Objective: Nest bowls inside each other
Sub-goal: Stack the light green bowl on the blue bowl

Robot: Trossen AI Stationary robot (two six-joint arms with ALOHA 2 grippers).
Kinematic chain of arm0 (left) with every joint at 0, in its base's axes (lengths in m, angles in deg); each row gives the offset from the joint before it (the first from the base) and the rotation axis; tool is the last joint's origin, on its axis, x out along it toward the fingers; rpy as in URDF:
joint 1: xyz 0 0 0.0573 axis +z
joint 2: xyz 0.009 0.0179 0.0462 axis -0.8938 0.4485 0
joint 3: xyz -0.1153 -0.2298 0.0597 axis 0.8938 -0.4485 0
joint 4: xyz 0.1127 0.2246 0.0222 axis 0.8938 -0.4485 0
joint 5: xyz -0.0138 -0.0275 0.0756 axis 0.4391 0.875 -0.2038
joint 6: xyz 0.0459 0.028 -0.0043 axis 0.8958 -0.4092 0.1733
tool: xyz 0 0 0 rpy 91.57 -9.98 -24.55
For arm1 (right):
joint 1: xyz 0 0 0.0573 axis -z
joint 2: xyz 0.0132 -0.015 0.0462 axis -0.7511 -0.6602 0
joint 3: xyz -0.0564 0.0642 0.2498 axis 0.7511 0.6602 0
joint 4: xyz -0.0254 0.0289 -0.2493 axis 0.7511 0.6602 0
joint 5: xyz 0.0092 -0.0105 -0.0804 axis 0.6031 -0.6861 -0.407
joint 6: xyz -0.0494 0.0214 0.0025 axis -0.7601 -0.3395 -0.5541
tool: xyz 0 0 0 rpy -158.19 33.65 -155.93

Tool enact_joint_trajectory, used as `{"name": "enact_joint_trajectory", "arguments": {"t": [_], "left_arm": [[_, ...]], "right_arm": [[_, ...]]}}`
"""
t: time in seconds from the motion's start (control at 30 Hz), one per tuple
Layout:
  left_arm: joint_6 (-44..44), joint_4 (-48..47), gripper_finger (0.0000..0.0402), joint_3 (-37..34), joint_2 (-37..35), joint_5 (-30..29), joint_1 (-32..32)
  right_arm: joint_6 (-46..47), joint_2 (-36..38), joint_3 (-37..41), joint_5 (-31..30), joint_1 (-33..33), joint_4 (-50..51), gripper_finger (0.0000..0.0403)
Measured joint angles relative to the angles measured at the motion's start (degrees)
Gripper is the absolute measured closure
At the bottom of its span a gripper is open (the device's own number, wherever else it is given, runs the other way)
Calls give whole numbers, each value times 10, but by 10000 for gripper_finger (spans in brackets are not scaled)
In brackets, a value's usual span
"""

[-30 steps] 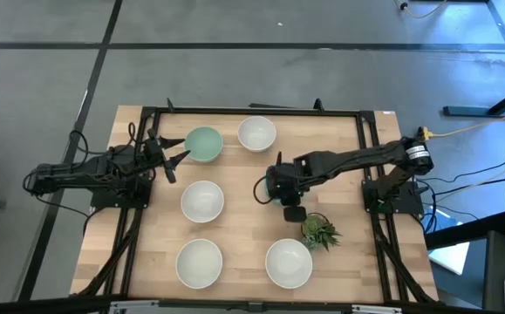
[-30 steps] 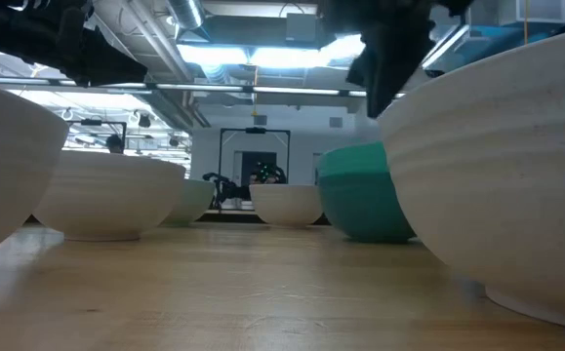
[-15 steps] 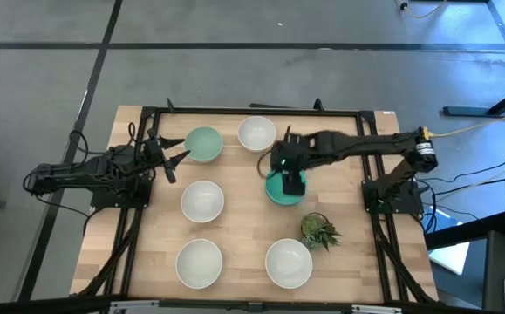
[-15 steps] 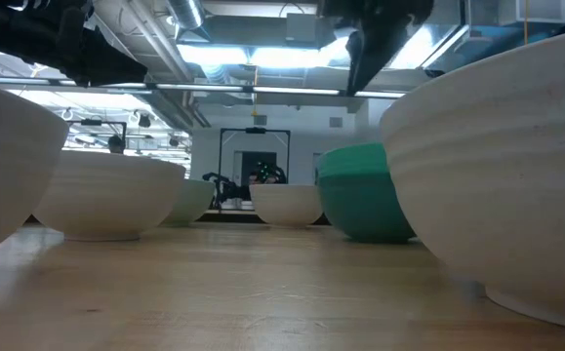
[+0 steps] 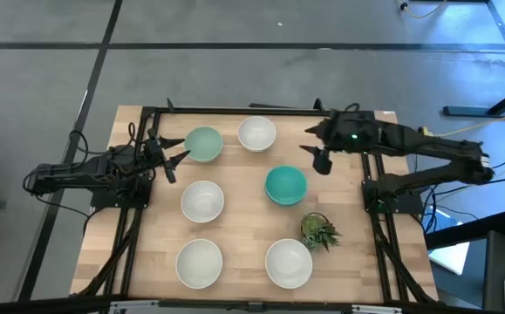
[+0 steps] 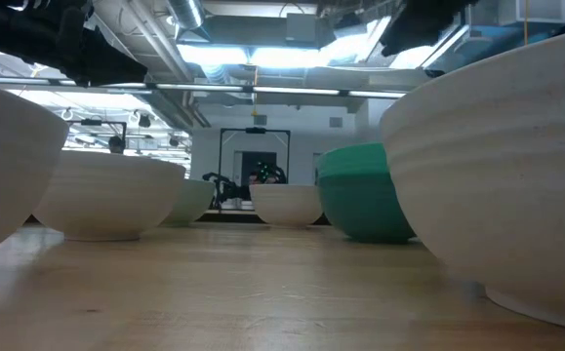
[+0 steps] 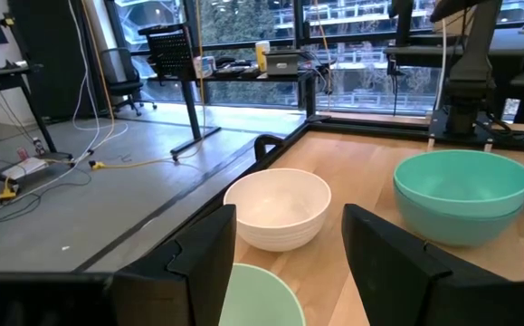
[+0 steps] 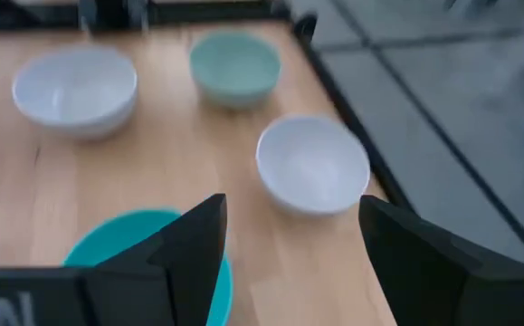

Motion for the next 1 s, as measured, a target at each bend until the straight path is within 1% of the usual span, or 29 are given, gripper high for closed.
{"name": "enact_joint_trajectory", "arguments": {"t": [0.1, 0.2, 0.33, 0.43, 0.5, 0.63, 1.0], "left_arm": [[0, 0, 205, 0, 0, 0, 0], [0, 0, 205, 0, 0, 0, 0], [0, 0, 205, 0, 0, 0, 0], [0, 0, 205, 0, 0, 0, 0], [0, 0, 205, 0, 0, 0, 0], [0, 0, 205, 0, 0, 0, 0], [-8, 0, 205, 0, 0, 0, 0]], "right_arm": [[0, 49, 75, 0, 8, -93, 151], [-1, 82, 141, -3, 15, -164, 150], [-54, 103, 208, -13, 32, -207, 150], [-57, 105, 240, -25, 37, -219, 150], [-43, 104, 255, -24, 39, -242, 150], [-45, 104, 268, -24, 44, -267, 150], [-42, 105, 265, -24, 44, -272, 150]]}}
